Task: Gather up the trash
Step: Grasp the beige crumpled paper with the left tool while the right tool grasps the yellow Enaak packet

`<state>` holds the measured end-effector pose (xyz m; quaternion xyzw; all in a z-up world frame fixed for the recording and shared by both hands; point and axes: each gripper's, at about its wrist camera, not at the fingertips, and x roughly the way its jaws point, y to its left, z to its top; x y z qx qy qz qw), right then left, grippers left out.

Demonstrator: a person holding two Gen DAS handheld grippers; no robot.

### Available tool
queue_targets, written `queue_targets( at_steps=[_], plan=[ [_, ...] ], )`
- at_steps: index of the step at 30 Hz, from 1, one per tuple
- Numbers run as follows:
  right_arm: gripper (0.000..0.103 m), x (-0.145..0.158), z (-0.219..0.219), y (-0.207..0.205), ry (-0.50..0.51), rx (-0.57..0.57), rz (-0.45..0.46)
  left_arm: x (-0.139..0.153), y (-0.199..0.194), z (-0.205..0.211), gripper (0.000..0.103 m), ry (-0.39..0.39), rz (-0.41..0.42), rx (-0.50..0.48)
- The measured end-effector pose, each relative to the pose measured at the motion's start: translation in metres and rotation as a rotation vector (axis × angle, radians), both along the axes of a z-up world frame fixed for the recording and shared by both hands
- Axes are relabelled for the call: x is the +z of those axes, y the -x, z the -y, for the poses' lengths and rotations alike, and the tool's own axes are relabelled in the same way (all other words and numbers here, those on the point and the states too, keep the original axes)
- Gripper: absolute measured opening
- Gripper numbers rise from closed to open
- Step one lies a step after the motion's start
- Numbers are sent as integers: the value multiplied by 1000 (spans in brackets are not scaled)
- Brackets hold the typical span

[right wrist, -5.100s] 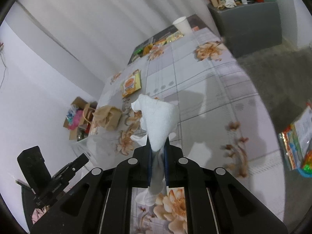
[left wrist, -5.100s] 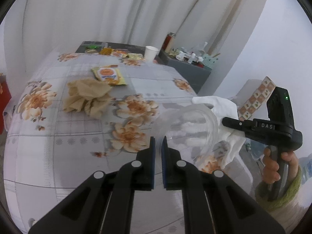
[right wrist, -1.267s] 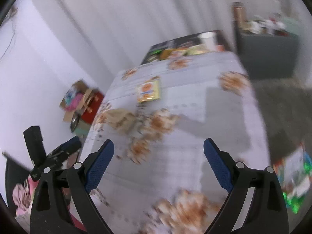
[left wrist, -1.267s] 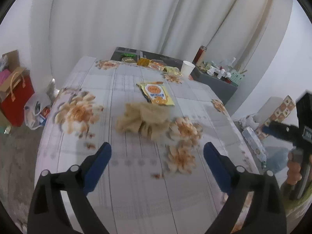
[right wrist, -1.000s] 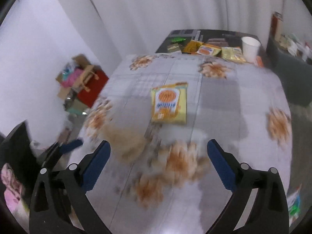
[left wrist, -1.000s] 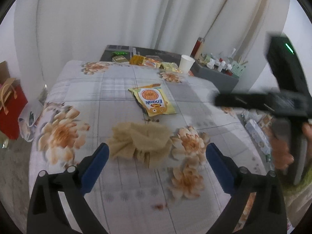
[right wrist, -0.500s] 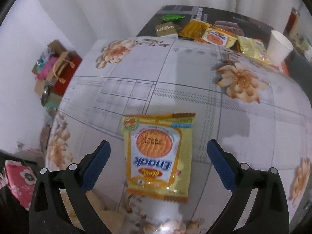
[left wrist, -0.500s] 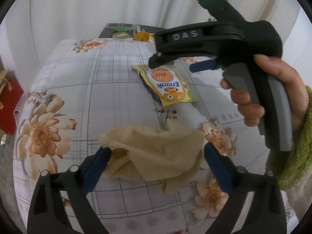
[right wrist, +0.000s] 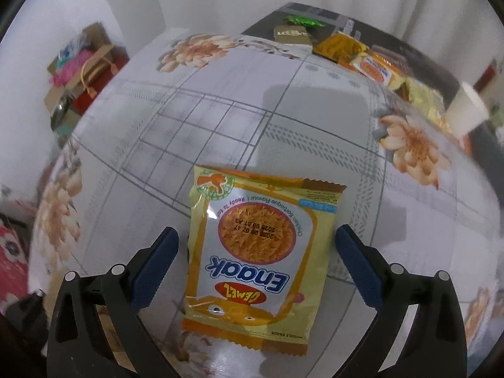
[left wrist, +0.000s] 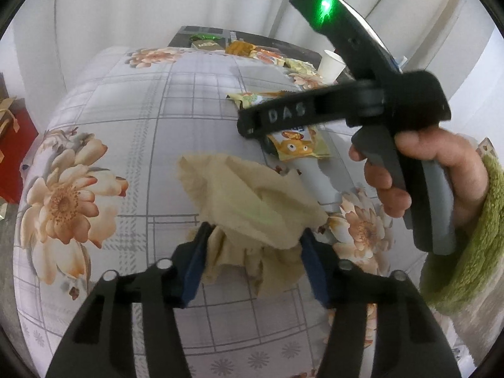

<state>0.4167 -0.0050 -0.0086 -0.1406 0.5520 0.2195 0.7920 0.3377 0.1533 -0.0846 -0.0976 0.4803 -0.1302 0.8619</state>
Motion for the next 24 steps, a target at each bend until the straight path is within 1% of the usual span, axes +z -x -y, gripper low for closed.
queue_targets(
  at_steps=[1,2,3,5,6,10,14,17,19,20,23,24],
  plan=[
    [91,1,1,2,-2,0,4,0,0,0,44,8,-6,0],
    [88,3,2,4,-6,-5,10,0,0,0,37,13,-9,-1],
    [82,4,4,7,-6,-8,13,0,2,0,31,14,-12,-1],
    [76,6,7,14,-5,-11,14,0,7,2,26,17,-13,-2],
    [75,7,11,20,-6,-14,14,-1,9,3,24,19,-13,-1],
    [71,8,23,37,-20,-31,2,0,21,9,21,19,-14,-6],
    [70,10,52,69,-40,-64,-14,1,47,21,21,16,-20,-41],
    [70,12,84,115,-39,-88,-16,1,77,34,21,12,-24,-95],
    [70,13,101,144,-38,-94,-9,0,105,44,21,8,-20,-135],
    [70,14,110,159,-35,-100,-3,0,114,47,21,9,-19,-145],
    [70,16,142,215,-54,-132,8,-1,155,59,21,13,-13,-191],
    [70,17,148,227,-55,-143,12,-1,167,63,21,11,-11,-198]
  ],
)
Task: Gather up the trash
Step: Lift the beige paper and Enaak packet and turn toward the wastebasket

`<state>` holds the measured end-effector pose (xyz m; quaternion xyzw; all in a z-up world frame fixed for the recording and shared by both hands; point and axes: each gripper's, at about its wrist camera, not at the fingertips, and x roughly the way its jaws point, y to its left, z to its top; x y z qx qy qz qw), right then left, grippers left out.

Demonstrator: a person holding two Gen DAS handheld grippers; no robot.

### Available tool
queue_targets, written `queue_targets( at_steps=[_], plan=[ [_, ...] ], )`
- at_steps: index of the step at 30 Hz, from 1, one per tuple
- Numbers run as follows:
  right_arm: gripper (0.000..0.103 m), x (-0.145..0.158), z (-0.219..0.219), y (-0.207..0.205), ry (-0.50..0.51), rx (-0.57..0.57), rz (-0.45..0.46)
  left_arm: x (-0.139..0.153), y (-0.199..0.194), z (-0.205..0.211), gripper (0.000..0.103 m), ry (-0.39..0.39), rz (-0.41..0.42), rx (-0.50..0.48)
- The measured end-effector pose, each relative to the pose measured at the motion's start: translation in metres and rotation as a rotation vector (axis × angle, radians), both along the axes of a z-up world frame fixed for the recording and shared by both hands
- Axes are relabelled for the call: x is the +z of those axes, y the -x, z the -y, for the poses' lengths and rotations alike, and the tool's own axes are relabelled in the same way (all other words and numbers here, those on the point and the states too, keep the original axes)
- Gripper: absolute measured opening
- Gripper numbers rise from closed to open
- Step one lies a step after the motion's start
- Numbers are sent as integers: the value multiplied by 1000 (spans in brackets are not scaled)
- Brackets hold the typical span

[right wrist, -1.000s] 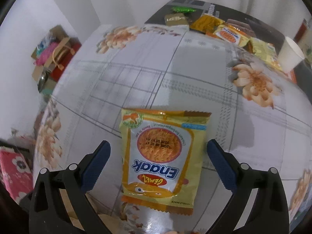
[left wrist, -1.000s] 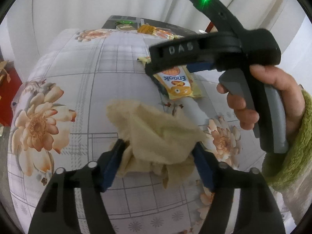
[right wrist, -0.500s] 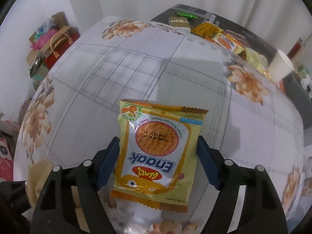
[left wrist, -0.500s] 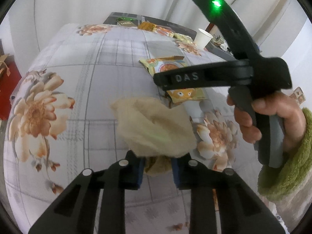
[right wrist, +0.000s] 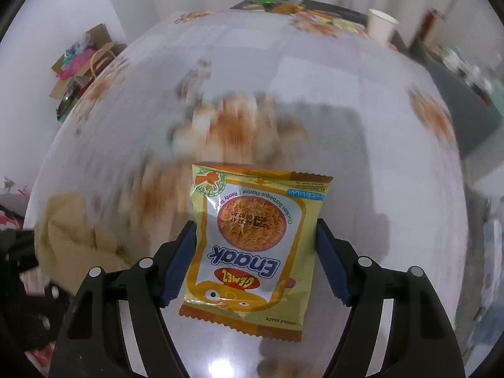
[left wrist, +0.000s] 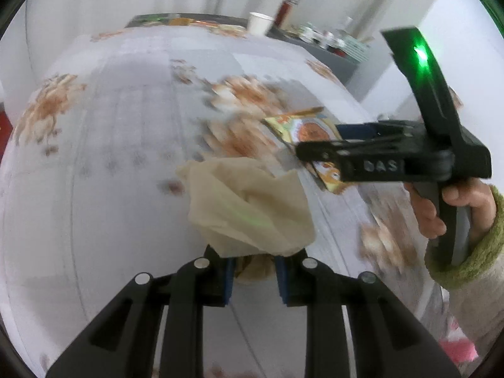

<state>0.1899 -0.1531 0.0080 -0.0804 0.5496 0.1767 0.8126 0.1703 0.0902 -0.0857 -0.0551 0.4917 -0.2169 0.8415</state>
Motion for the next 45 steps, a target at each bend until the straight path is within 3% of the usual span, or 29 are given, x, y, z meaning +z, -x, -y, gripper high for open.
queue_targets(
  at_steps=[6,9,13,18,22,29,38,45],
  plan=[
    [72,3,28,69,-34,-77,33,-1,50,15,21,22,-5,-2],
    [79,1,26,87,-13,-95,61,0,65,23,22,-4,20,3],
    [86,-1,22,93,15,-106,83,0,70,32,27,-71,62,-12],
    [86,0,22,98,26,-142,96,-1,70,44,38,-127,91,-28],
    [86,1,35,102,6,-196,93,-2,68,45,38,-139,104,-20],
    [86,-3,39,108,25,-195,121,-2,67,50,38,-159,121,-18],
    [60,1,47,111,-12,-236,147,1,65,51,22,-152,130,-16],
    [53,4,53,108,-52,-253,150,10,63,51,17,-146,158,-6]
  ],
)
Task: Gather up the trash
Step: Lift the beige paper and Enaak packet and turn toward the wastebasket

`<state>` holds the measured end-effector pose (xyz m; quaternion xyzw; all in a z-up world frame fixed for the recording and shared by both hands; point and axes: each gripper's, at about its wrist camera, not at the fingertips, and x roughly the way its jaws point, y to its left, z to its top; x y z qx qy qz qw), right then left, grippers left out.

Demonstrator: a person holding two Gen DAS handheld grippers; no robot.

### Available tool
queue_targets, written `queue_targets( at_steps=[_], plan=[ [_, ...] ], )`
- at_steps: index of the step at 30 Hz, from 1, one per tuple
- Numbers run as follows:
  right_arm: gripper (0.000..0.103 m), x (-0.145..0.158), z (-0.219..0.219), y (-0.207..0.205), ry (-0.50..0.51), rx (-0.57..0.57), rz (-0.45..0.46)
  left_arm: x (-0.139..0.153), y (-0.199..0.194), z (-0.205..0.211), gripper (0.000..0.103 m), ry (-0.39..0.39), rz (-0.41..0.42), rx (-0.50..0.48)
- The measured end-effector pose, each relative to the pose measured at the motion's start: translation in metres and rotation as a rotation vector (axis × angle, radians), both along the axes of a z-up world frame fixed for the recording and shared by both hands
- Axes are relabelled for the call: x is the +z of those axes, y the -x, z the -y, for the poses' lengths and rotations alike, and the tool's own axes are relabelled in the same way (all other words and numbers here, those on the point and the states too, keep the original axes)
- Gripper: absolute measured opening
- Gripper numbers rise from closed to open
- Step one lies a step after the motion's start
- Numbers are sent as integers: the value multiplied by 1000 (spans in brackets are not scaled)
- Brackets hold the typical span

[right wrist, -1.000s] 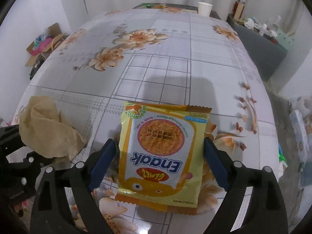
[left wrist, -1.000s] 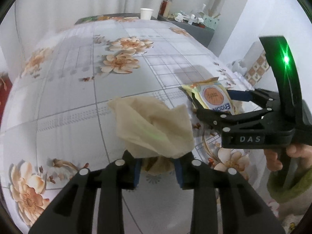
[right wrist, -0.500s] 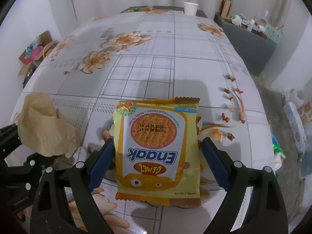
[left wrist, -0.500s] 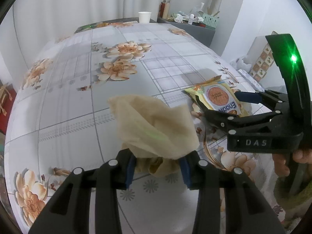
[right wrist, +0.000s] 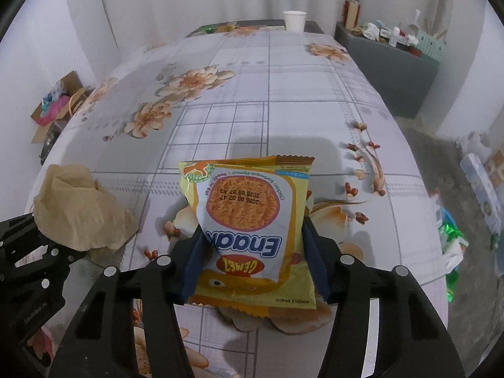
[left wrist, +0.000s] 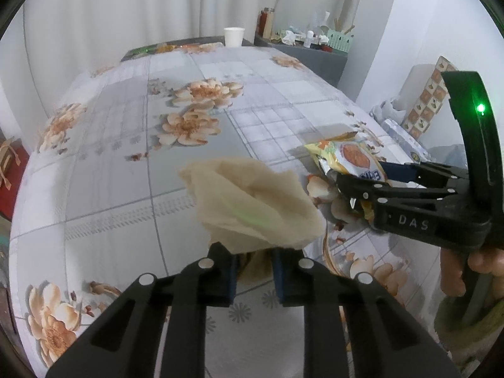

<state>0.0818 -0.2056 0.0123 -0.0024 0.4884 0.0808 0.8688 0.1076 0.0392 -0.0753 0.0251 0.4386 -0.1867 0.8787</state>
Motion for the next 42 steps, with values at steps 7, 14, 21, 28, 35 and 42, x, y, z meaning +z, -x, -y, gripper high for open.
queue_targets(
  at_steps=[7,14,21,28,35,42],
  plan=[
    [50,9,1,-1,-22,1,22,18,-1,-2,17,13,49,15],
    [50,32,-2,0,-26,6,81,39,-3,-5,17,35,100,18],
    [50,57,-1,1,-25,3,154,61,-7,-1,17,51,156,5],
    [50,76,1,1,-12,-1,214,78,-11,6,17,64,197,-12],
    [50,89,11,0,-6,-23,261,91,-17,16,17,63,240,-30],
    [50,92,23,-4,-8,-41,274,99,-27,28,17,53,267,-38]
  ],
)
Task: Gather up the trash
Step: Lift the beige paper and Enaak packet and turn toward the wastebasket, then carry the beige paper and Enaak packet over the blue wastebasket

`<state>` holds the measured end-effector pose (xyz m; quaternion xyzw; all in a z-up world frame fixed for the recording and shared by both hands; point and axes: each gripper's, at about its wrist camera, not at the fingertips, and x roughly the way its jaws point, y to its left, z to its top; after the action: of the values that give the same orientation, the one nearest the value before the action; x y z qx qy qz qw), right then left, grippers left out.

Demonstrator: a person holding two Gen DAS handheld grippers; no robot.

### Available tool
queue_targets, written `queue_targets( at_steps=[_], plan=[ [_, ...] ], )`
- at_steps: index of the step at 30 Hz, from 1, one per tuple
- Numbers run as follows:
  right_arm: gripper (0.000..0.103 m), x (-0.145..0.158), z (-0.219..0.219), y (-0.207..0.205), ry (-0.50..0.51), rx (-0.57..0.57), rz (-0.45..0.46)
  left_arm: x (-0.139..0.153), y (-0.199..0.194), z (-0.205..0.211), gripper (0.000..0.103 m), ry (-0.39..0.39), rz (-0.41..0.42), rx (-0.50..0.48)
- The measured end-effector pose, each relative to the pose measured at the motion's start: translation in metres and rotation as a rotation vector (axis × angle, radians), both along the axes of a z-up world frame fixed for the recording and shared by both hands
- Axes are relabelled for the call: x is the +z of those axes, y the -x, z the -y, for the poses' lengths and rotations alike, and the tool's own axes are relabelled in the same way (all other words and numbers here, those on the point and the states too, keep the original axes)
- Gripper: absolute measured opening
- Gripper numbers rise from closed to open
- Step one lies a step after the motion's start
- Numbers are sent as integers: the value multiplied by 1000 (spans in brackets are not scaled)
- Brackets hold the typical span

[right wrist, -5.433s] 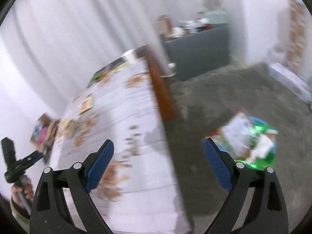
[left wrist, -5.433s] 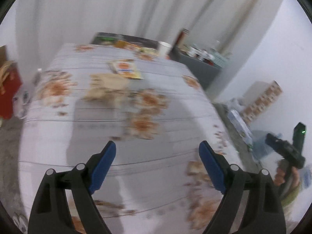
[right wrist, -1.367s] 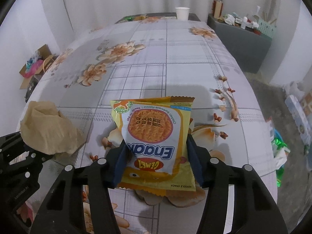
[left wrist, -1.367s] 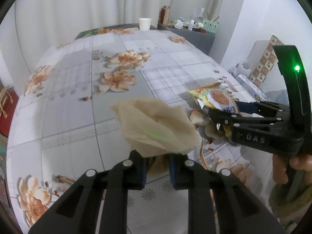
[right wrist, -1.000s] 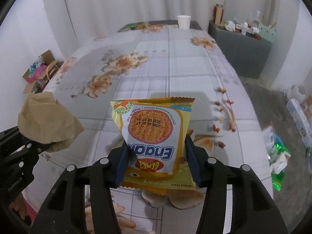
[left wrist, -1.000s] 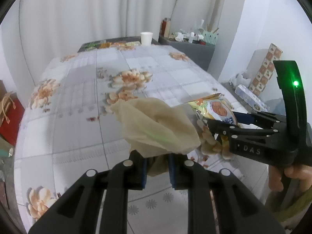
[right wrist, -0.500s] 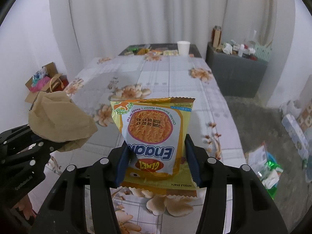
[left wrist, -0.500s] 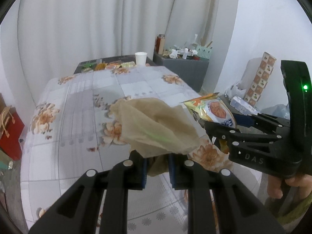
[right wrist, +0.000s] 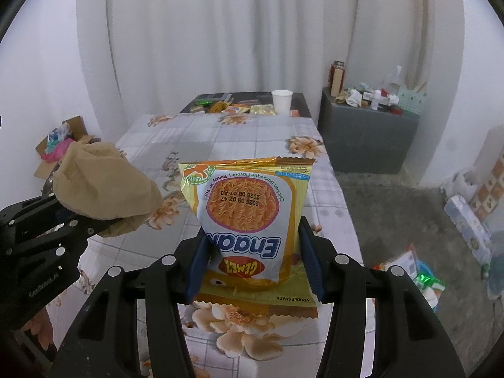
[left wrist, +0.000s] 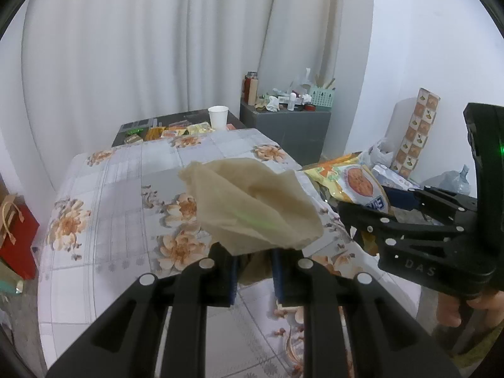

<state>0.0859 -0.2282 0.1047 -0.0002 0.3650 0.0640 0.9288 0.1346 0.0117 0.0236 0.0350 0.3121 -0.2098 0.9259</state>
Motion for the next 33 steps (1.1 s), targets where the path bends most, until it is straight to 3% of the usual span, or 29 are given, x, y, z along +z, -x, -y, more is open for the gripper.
queue_targets(
  at_steps=[8,16,26,29,33],
  plan=[
    [50,4,14,-7,2,-15,13,7,-11,16,17,-23,32,14],
    [50,8,59,-1,-7,-105,28,7,-28,44,17,1,-6,-42],
    [50,8,198,56,-48,-447,31,15,-47,143,17,-4,-27,-284],
    [51,-3,239,78,-89,-550,18,8,-53,191,17,-15,-82,-393],
    [51,-32,288,98,-220,-655,-26,-14,-64,245,17,-29,-201,-484]
  ],
)
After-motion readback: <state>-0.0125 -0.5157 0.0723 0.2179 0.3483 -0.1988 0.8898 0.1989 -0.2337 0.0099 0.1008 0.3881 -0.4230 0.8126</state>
